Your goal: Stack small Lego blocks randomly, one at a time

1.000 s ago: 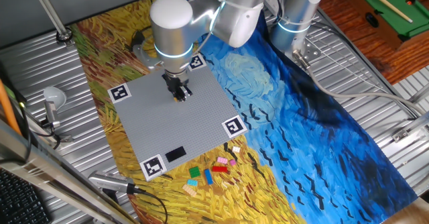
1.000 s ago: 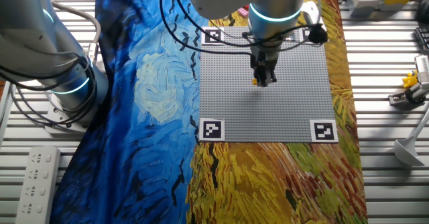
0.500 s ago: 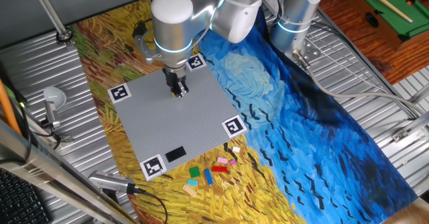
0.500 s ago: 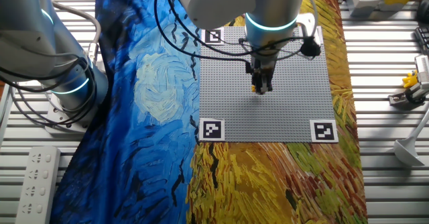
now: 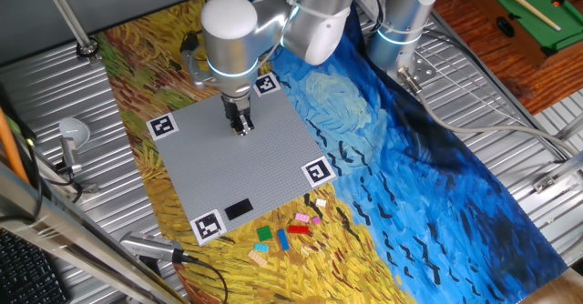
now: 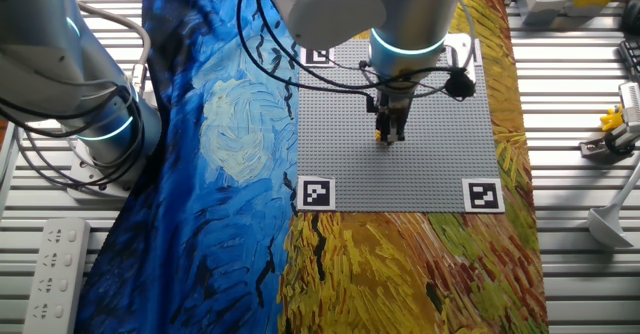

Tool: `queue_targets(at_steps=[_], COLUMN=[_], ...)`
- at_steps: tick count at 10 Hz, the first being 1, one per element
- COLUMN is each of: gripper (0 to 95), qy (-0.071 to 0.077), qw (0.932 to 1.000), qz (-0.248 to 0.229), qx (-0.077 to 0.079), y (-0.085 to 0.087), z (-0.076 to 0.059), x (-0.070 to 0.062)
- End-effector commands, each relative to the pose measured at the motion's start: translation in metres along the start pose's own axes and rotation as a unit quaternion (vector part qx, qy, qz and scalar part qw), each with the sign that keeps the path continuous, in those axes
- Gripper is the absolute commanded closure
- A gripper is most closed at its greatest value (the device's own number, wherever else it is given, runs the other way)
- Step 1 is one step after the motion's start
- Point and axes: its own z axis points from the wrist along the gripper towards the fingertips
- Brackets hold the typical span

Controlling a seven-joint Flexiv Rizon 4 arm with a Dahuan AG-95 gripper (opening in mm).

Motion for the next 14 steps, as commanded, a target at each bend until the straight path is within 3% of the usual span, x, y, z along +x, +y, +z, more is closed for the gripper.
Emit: queue_targets(at_steps=[1, 6, 9, 14], gripper=[95.0, 95.0, 95.0, 95.0], qy=[0.0, 0.0, -0.001, -0.001], qw=[1.0, 0.9999, 0.9997, 0.9994], qz=[-0.002, -0.014, -0.015, -0.021], qx=[0.0, -0.004, -0.021, -0.026], y=[-0.001, -0.0038, -0.004, -0.0031], z=[-0.0007, 0.0023, 0.0029, 0.0043], x=[0.0005, 0.0015, 0.0026, 0.004])
